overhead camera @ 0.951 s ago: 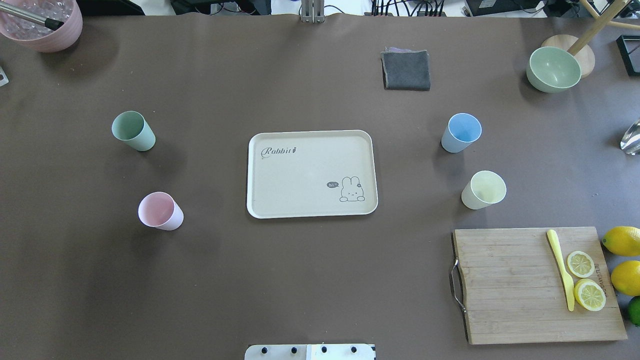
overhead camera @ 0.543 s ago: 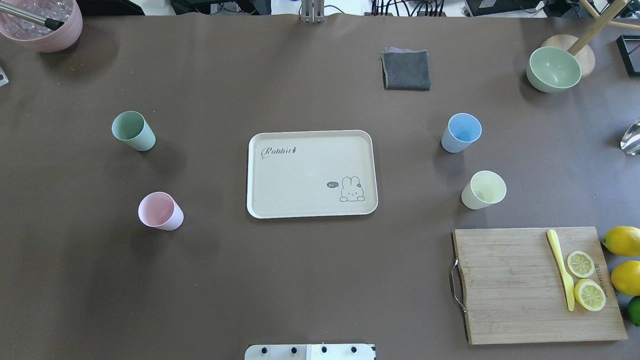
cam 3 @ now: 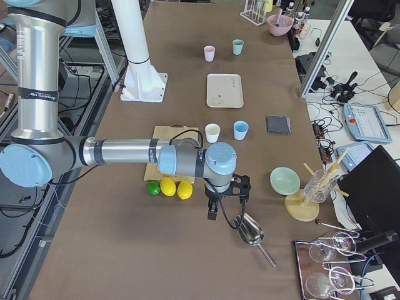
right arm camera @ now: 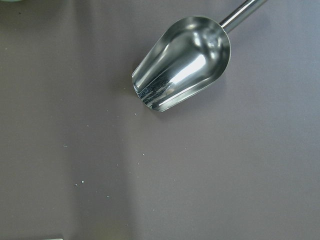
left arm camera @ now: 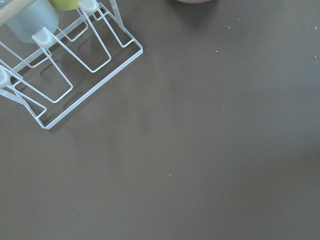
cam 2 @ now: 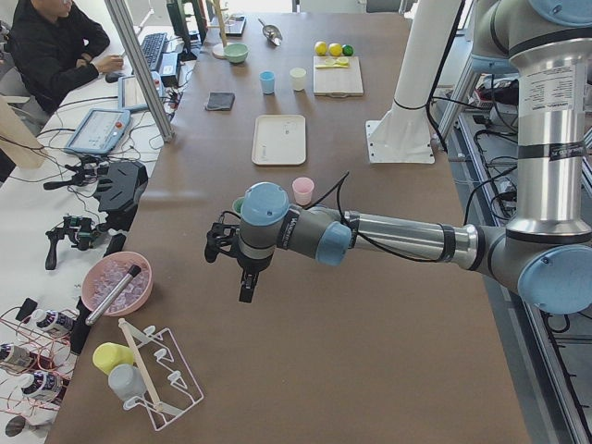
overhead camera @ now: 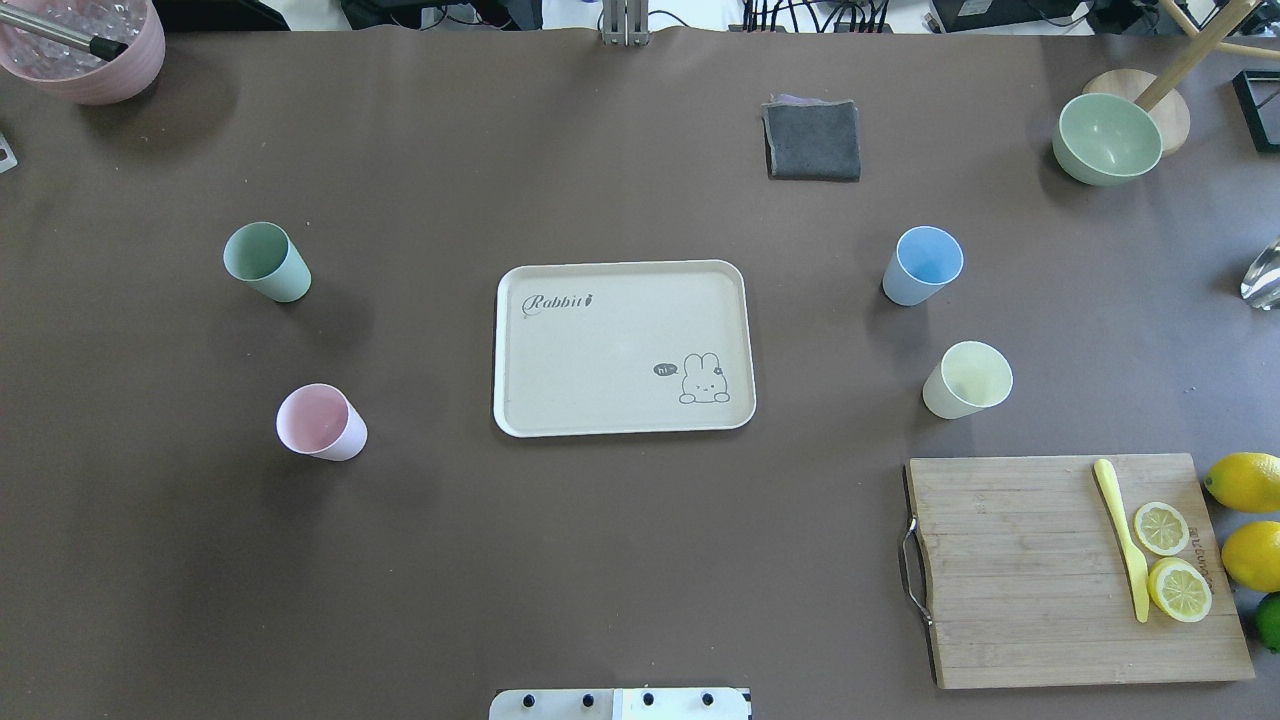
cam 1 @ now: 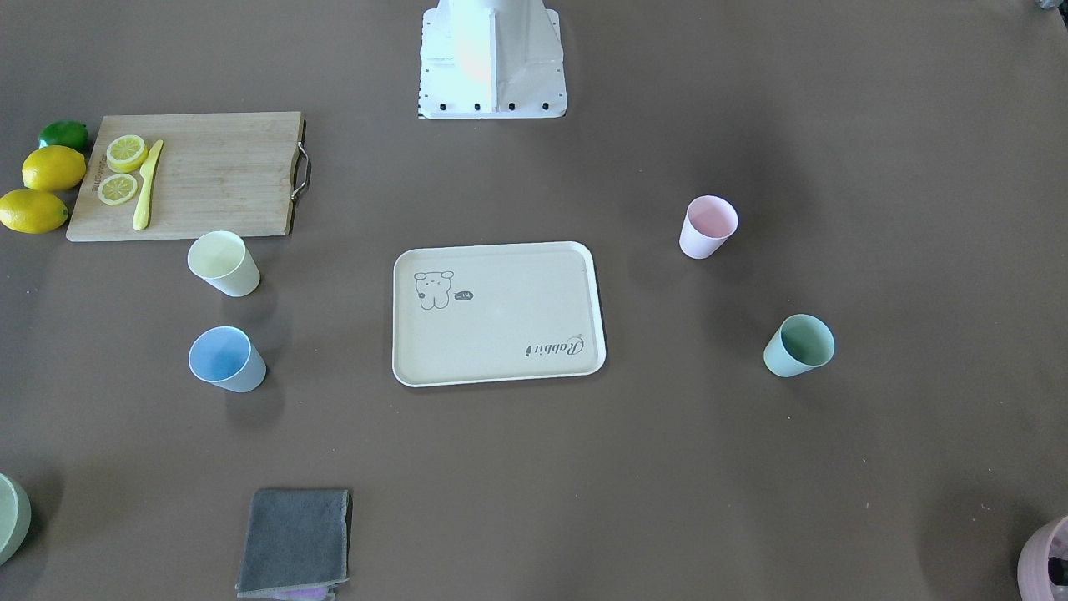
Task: Place all cups on tray
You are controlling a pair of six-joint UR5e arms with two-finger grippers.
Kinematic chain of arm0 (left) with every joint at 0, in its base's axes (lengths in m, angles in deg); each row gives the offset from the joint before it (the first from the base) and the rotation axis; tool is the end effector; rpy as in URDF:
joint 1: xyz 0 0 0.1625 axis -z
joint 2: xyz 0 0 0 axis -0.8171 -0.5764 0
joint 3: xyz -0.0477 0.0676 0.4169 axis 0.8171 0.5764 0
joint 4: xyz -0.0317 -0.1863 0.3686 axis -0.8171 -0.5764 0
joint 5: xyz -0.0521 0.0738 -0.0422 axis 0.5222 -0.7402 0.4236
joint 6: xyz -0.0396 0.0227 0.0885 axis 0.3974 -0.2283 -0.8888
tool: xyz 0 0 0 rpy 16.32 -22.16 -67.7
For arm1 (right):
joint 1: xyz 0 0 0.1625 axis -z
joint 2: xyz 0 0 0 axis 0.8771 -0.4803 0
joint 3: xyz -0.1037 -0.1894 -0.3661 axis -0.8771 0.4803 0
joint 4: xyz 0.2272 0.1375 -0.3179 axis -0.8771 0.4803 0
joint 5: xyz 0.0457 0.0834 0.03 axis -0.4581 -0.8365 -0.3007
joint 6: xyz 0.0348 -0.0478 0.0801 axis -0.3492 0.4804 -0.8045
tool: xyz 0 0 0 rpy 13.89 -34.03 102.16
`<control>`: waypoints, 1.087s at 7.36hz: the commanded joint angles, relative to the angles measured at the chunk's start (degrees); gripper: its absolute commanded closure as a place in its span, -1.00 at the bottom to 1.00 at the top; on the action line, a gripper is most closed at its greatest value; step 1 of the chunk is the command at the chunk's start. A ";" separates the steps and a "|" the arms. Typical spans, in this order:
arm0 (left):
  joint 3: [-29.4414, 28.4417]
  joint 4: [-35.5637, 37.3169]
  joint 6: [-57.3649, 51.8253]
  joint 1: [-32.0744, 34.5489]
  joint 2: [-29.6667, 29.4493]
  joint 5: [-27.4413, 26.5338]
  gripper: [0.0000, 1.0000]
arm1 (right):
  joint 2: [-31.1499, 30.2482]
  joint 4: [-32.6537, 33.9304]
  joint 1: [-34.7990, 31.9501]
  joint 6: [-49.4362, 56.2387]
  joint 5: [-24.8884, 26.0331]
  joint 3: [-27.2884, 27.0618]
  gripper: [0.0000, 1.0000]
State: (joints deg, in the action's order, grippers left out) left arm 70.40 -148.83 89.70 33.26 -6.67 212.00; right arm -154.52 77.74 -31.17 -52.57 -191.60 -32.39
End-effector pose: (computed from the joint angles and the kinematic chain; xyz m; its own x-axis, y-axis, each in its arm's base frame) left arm -0.0491 -0.4764 0.5705 0.7121 0.0700 -0.6985 0.1173 0.9692 0.2167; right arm 0.0833 -0.4475 0.6360 0.7137 0.1044 0.6926 -0.0751 0.9945 -0.0726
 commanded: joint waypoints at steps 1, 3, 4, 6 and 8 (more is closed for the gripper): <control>-0.17 -2.36 0.54 -0.96 -1.92 0.63 -0.96 | 0.22 -0.03 0.00 -0.93 0.05 -0.01 -1.00; -0.78 -4.05 2.27 -5.76 -4.10 2.04 -0.96 | 0.39 -0.03 0.00 -1.03 0.05 -0.01 -1.00; 0.26 -4.13 10.21 -7.54 -5.78 0.04 -0.96 | 0.48 -0.03 0.00 -1.11 0.05 -0.27 -1.00; 5.70 -4.13 22.56 -12.71 -6.32 -0.60 -0.96 | 0.48 -0.12 0.00 -1.11 0.05 -0.54 -1.00; 11.66 -4.13 34.12 -23.92 -5.80 -8.36 -0.96 | 0.48 -0.12 0.00 -1.29 0.05 -0.54 -1.00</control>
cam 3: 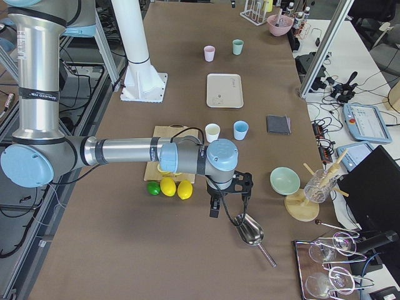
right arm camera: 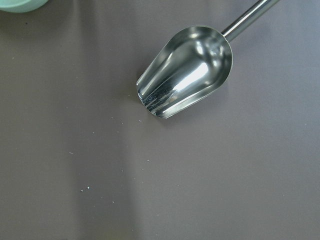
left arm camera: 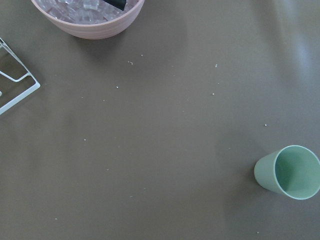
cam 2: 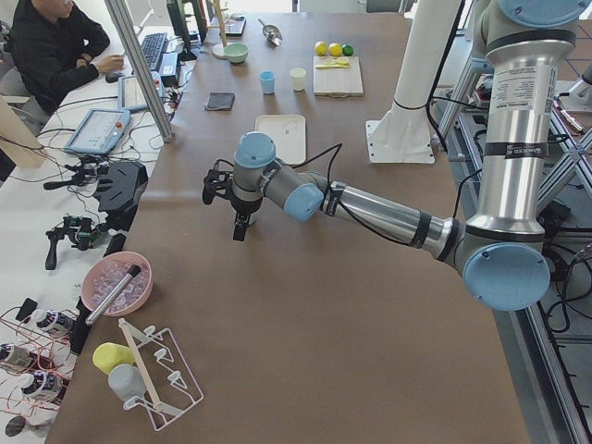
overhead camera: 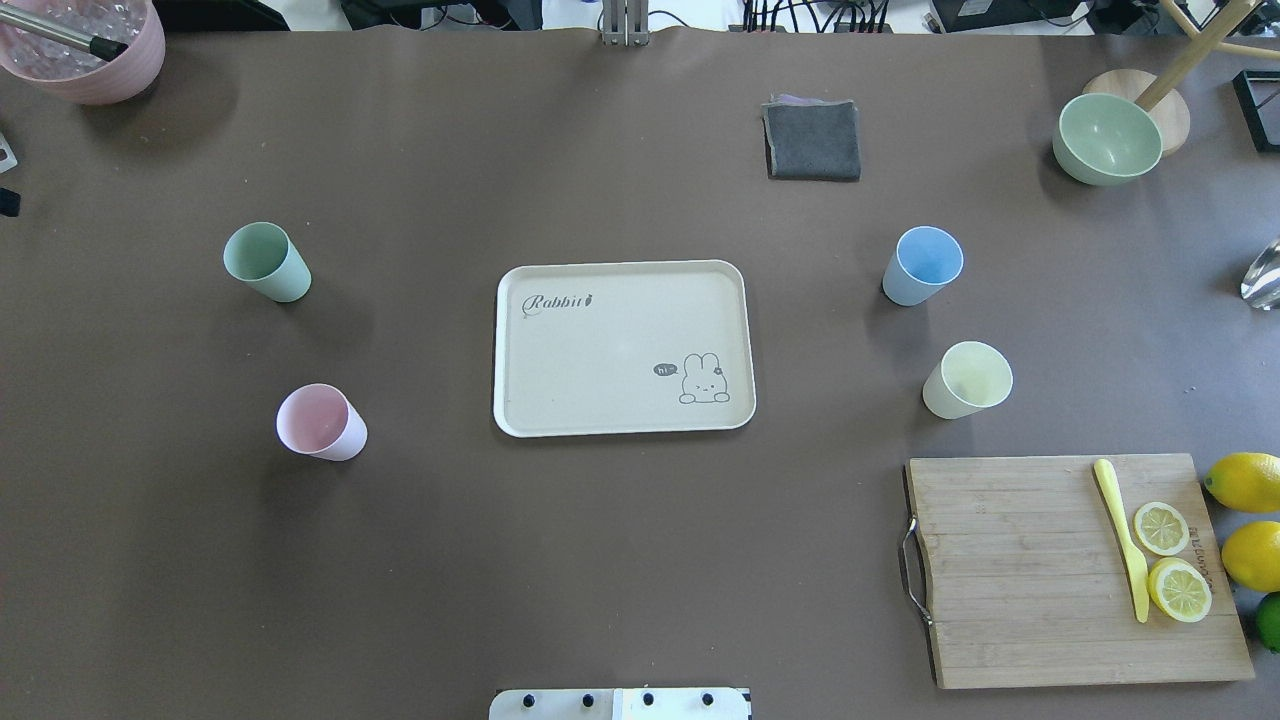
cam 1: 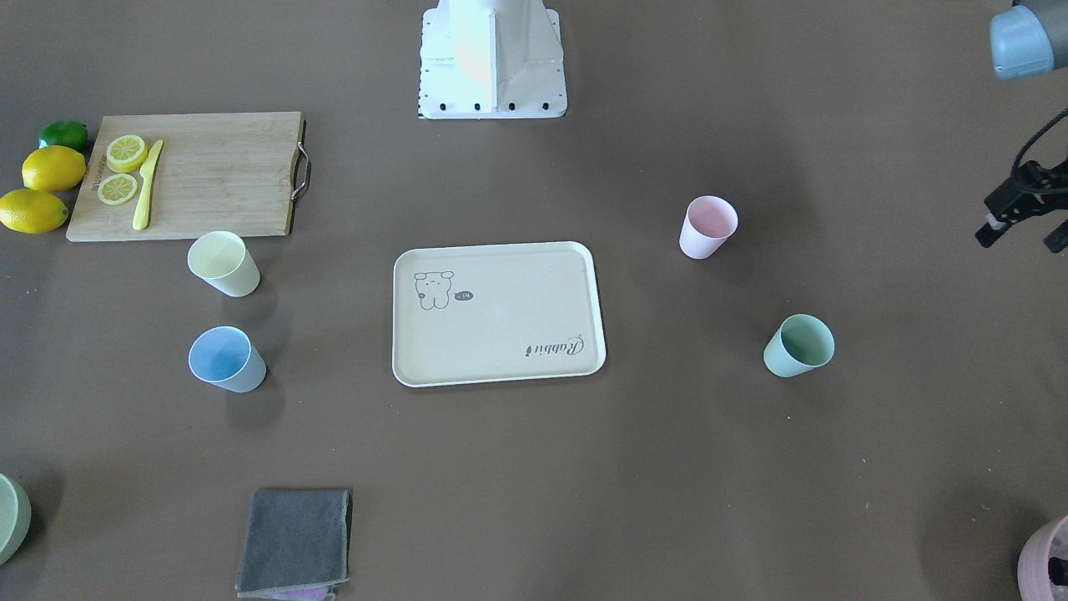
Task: Place all cups on tray
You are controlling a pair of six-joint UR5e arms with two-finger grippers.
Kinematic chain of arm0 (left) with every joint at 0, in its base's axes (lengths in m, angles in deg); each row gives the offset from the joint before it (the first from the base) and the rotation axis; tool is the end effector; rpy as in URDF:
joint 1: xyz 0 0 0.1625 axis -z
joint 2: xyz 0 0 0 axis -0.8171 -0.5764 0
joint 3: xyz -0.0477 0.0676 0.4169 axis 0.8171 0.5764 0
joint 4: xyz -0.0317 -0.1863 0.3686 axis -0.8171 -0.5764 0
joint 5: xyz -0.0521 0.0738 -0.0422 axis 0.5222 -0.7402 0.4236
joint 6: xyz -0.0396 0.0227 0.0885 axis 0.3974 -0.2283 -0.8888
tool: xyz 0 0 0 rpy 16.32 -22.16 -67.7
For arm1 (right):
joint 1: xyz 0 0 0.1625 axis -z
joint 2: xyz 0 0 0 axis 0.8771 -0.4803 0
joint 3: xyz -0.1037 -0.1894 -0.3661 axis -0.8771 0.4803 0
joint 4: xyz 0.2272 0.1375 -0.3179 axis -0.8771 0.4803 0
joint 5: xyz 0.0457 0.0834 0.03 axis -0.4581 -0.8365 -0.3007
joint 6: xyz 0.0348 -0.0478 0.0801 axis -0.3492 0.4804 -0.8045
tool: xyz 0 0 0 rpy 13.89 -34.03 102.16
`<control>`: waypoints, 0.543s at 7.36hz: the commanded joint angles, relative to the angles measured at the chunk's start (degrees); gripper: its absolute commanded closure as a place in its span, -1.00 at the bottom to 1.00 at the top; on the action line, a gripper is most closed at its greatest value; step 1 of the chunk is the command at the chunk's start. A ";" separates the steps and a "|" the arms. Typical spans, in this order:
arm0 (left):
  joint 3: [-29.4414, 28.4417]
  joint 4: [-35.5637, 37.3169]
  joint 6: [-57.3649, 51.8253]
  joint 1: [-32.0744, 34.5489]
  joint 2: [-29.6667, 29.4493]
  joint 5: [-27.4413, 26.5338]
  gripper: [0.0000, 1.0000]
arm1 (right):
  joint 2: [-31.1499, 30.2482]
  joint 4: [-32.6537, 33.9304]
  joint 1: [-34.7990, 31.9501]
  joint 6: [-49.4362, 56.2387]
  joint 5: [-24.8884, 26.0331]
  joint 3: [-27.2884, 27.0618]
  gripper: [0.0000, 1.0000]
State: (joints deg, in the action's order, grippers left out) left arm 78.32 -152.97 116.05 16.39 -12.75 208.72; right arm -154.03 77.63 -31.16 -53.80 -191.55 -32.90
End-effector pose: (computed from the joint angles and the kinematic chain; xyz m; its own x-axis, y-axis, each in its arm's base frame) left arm 0.0964 -0.4984 0.4432 0.6238 0.0390 -0.7806 0.1722 0.9673 0.1860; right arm 0.0835 -0.4521 0.6276 0.7132 0.1123 0.6919 -0.0903 0.9936 -0.0681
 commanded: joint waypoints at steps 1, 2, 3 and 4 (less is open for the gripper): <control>5.52 0.01 14.62 -13.21 0.20 -7.32 -0.96 | 0.00 -0.09 0.00 -0.06 0.00 -0.03 -1.00; 7.54 0.01 19.82 -18.67 -0.06 -10.04 -0.96 | 0.00 -0.10 0.00 -0.06 0.00 -0.03 -1.00; 7.82 0.01 23.53 -24.11 -0.24 -13.37 -0.96 | 0.00 -0.10 0.00 -0.06 0.00 -0.03 -1.00; 7.38 0.01 24.00 -26.69 -0.68 -14.89 -0.96 | 0.00 -0.18 0.00 -0.06 -0.09 -0.12 -1.00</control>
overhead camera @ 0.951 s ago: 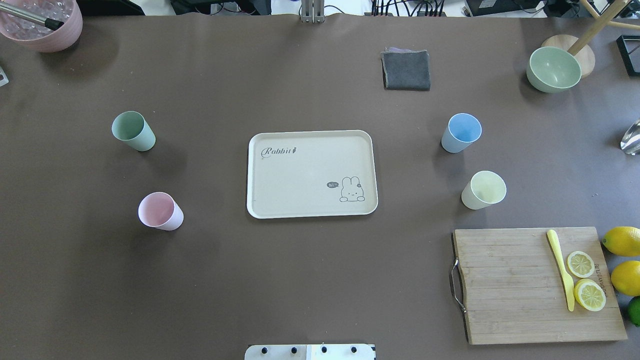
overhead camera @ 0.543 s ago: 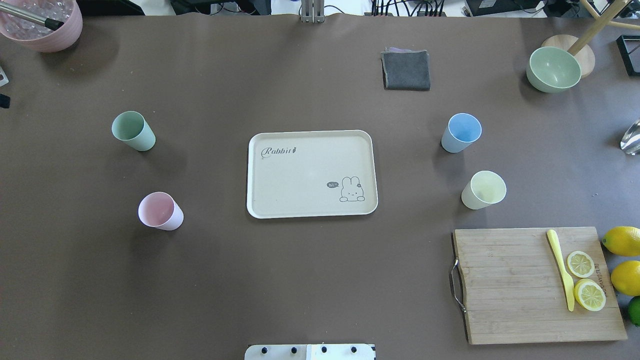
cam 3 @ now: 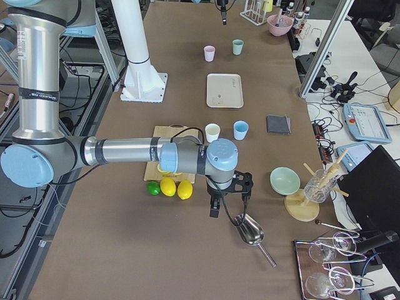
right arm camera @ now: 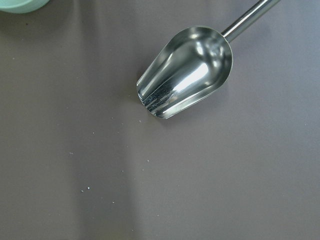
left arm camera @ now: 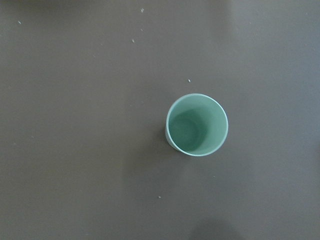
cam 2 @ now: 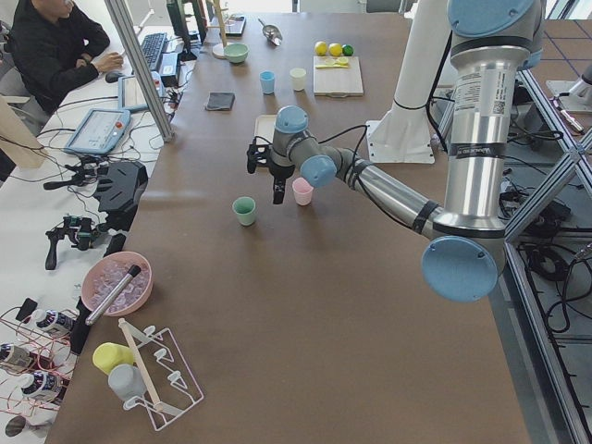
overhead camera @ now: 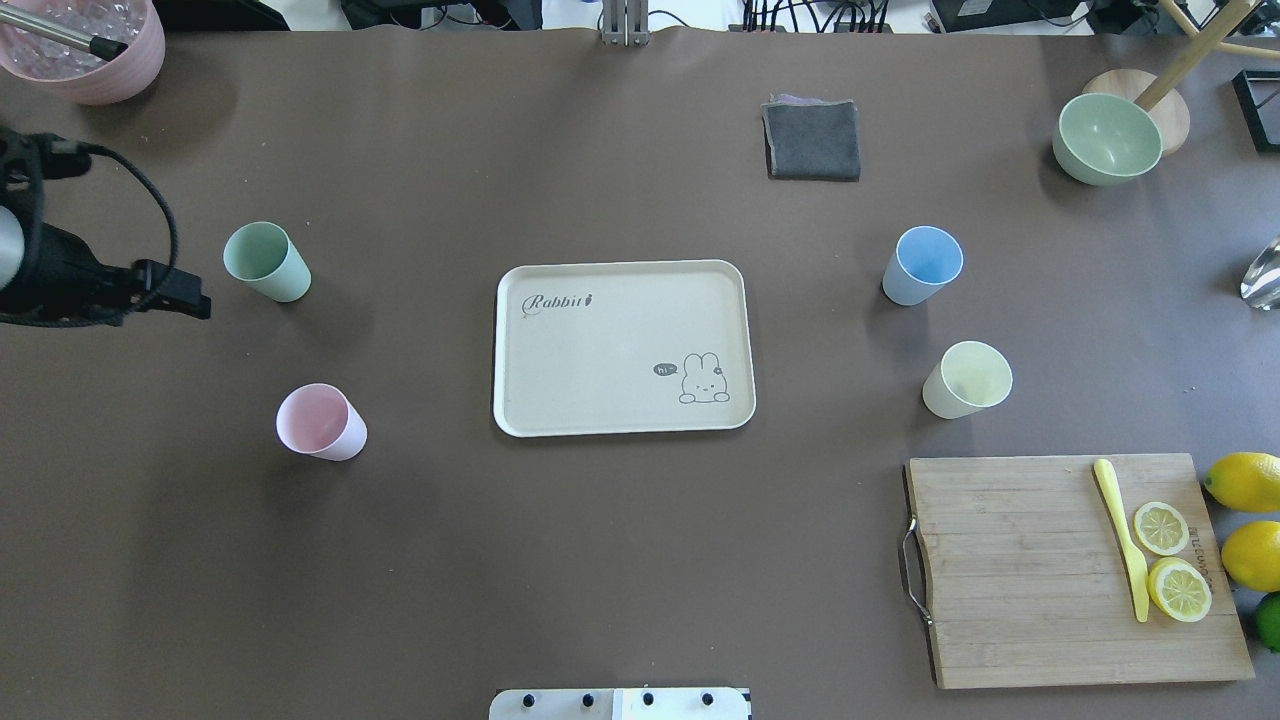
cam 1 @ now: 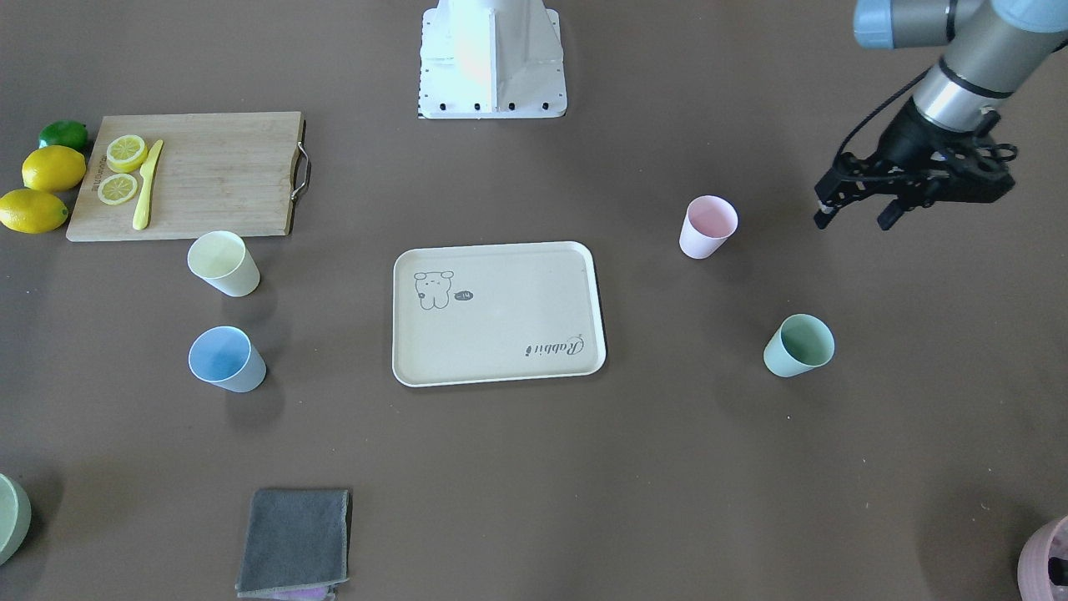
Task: Place all cups on tray
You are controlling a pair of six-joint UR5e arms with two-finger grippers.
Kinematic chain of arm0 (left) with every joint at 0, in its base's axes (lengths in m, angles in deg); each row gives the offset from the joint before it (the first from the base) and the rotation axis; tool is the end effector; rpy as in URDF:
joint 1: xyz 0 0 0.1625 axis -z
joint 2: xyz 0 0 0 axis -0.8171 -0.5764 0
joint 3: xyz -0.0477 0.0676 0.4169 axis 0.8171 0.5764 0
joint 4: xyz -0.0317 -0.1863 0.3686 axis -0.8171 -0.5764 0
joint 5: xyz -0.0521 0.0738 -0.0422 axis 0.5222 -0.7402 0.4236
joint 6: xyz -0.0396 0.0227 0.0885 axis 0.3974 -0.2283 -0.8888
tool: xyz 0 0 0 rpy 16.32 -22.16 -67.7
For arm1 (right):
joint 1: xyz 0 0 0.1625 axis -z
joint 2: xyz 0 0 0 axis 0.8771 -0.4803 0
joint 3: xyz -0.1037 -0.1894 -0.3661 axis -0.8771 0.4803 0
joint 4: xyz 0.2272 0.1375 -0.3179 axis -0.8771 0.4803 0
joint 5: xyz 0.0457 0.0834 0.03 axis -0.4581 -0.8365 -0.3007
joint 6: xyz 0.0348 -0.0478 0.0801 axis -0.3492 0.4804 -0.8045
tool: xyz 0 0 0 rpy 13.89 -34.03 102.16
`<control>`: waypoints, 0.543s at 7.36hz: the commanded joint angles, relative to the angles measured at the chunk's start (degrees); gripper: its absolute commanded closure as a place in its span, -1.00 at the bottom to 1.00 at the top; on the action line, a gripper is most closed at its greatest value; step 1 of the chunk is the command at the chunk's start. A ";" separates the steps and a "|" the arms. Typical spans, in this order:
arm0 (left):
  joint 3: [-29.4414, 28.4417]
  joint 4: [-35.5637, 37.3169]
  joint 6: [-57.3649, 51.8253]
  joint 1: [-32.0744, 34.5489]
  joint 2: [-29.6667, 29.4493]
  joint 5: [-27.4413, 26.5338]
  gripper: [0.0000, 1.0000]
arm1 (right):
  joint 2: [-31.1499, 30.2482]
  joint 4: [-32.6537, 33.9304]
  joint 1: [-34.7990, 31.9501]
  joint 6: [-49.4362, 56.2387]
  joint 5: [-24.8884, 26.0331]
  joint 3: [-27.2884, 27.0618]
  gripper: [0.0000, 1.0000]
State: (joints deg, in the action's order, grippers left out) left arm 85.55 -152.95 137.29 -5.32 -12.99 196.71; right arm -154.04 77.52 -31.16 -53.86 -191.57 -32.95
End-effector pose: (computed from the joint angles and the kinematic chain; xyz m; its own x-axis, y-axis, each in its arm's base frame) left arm 0.2525 -0.4290 0.3885 0.6155 -0.0286 -0.7876 0.1620 0.9826 0.0909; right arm 0.0835 -0.4522 0.6271 0.7129 0.1115 0.6923 -0.0910 0.9936 -0.0663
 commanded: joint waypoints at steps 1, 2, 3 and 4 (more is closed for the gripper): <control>0.06 0.00 2.94 -6.57 -0.35 -2.89 -0.96 | 0.00 -0.94 0.00 0.00 0.02 0.02 -1.00; -0.55 -0.09 3.12 -8.51 -0.43 -2.98 -0.96 | -0.09 -1.04 0.00 0.00 0.02 0.02 -1.00; -0.99 0.00 3.29 -9.83 -1.04 -2.98 -0.96 | -0.18 -1.04 0.00 0.00 0.02 0.02 -1.00; -2.73 0.00 4.25 -10.80 -2.53 -3.15 -0.95 | -0.26 -1.04 0.00 0.00 0.02 0.11 -1.00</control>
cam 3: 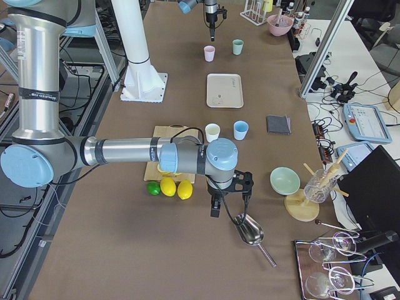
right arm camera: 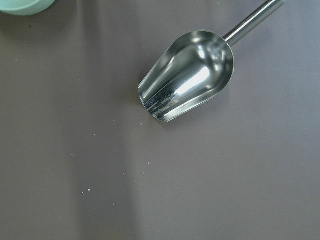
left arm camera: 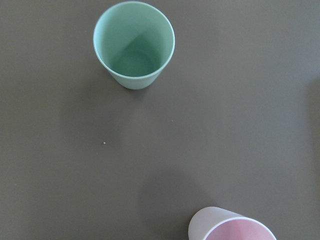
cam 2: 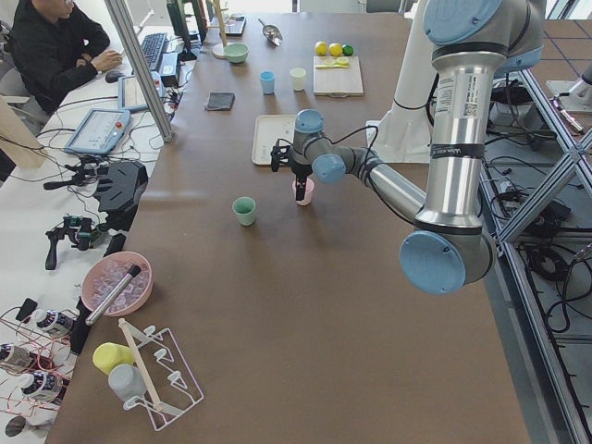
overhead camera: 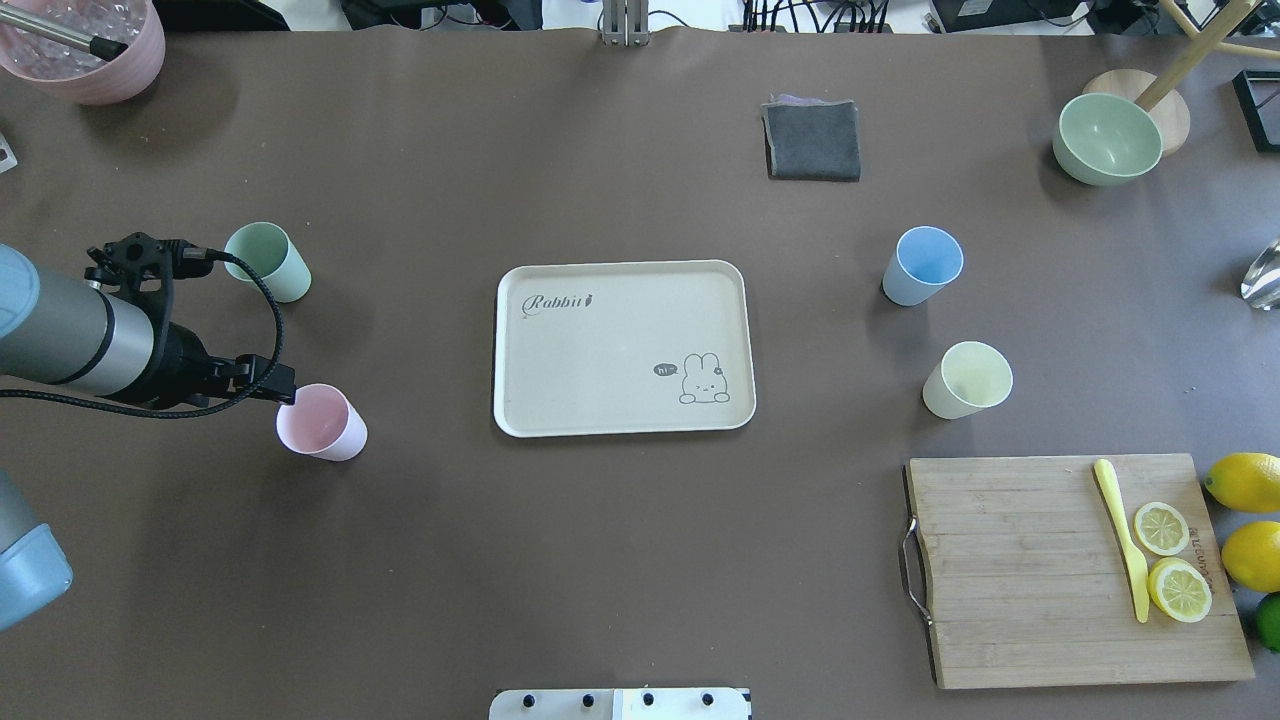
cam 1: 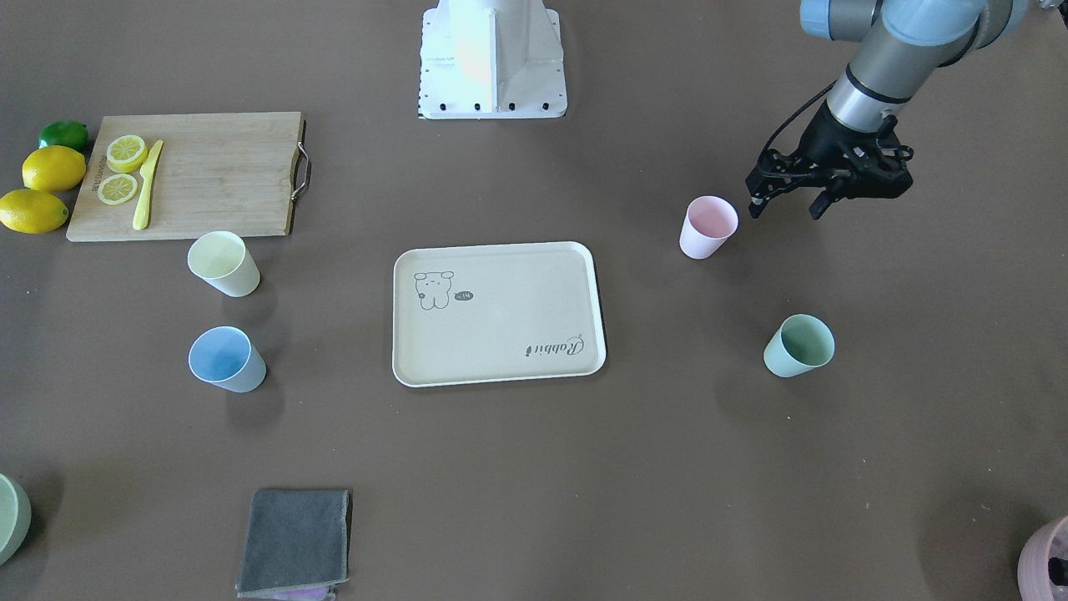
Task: Place all cups on tray
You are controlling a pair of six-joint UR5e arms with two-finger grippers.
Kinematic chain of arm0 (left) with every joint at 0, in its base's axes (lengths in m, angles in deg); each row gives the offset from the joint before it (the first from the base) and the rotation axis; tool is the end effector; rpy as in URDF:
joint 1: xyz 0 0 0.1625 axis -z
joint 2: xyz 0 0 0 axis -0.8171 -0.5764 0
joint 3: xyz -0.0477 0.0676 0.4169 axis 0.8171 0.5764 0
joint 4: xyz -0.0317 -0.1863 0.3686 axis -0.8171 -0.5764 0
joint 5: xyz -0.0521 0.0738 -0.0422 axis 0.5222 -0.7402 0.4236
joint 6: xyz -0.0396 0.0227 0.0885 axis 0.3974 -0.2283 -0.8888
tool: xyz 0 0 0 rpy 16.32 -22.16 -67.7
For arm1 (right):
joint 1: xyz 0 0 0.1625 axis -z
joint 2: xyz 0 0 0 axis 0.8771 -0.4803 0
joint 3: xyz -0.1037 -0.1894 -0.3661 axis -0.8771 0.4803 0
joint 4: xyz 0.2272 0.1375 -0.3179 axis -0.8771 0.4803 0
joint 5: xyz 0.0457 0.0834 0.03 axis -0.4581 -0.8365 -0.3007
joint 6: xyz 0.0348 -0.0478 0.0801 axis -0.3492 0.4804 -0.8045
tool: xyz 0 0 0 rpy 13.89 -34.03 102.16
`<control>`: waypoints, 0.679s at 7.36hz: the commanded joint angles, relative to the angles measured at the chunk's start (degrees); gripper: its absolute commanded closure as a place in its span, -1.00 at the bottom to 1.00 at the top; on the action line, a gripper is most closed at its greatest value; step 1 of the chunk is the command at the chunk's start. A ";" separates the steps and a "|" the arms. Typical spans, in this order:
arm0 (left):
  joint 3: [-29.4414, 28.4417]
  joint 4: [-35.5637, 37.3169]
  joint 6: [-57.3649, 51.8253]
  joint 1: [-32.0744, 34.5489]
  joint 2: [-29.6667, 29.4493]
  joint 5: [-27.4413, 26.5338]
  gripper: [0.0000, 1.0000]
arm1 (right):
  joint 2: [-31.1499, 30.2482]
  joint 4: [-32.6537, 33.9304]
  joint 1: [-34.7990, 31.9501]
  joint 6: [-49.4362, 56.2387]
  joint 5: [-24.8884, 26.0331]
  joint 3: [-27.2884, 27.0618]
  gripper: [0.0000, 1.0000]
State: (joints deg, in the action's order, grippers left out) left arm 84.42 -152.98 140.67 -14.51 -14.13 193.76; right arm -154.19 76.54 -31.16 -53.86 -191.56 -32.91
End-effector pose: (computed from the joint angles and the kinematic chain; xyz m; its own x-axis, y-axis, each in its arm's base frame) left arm 0.3225 -0.3932 0.3896 0.6289 0.0097 -0.7774 0.0749 0.9945 0.0730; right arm 0.0835 -0.4522 0.6269 0.7134 0.1019 0.6933 -0.0911 0.9945 -0.0525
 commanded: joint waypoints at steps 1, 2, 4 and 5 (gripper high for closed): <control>-3.63 0.02 1.15 -2.05 -3.15 -1.50 -0.94 | -0.19 -0.06 0.00 0.00 0.00 -0.02 -1.00; -4.26 0.02 1.06 -2.75 -3.34 -1.69 -0.74 | -0.20 -0.06 0.00 0.00 0.00 0.07 -1.00; -5.22 -0.15 0.62 -2.85 -2.99 -1.78 0.11 | -0.28 -0.06 0.00 0.00 0.00 0.07 -1.00; -5.66 -0.24 0.62 -3.20 -2.99 -1.78 0.36 | -0.28 -0.06 0.00 0.00 0.00 0.07 -1.00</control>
State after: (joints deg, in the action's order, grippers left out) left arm 79.45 -153.09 141.40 -17.37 -17.17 192.04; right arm -154.46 76.48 -31.16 -53.86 -191.55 -32.85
